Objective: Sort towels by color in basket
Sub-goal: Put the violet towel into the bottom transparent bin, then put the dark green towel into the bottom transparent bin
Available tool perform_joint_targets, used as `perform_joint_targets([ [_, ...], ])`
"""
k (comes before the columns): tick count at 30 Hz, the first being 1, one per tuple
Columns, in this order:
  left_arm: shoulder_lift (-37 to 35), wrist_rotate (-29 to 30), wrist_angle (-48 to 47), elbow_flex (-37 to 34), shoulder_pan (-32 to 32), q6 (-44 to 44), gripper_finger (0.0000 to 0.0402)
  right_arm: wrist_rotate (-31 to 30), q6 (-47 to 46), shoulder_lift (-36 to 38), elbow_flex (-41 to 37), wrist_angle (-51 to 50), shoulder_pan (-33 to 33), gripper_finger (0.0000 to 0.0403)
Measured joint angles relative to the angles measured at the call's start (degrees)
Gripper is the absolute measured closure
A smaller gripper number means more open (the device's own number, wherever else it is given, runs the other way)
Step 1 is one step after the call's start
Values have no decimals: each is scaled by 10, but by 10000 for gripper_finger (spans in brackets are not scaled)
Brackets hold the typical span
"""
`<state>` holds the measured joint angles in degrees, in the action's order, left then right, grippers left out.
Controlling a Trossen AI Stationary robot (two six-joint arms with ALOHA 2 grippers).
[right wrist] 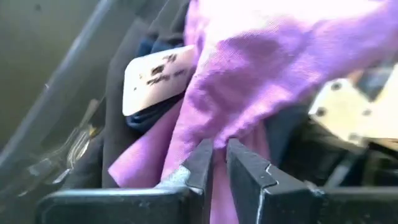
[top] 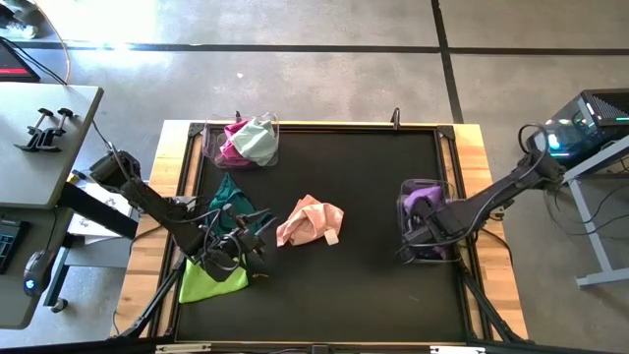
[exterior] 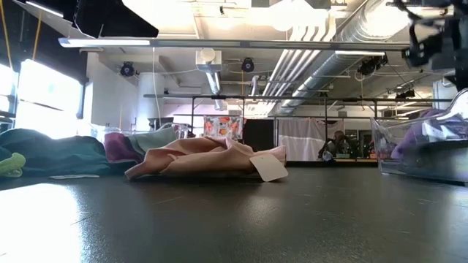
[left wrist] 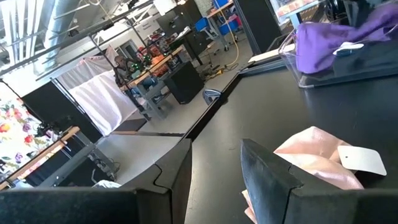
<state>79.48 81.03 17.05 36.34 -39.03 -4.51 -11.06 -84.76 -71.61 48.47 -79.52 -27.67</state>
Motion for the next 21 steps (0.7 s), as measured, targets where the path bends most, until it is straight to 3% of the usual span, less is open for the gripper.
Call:
perform_joint_targets([
  [6, 0, -1, -1, 0, 0, 27, 275, -33, -25, 0, 59, -97, -28, 319],
  [10, -3, -6, -2, 0, 0, 49, 275, -106, -21, 0, 80, -95, -62, 274],
  [15, -36, -17, -2, 0, 0, 95, 275, -236, 53, 0, 72, 39, -109, 239],
  [21, -113, -114, -30, 0, 4, 147, 275, -390, 250, 0, 40, 292, -141, 236],
])
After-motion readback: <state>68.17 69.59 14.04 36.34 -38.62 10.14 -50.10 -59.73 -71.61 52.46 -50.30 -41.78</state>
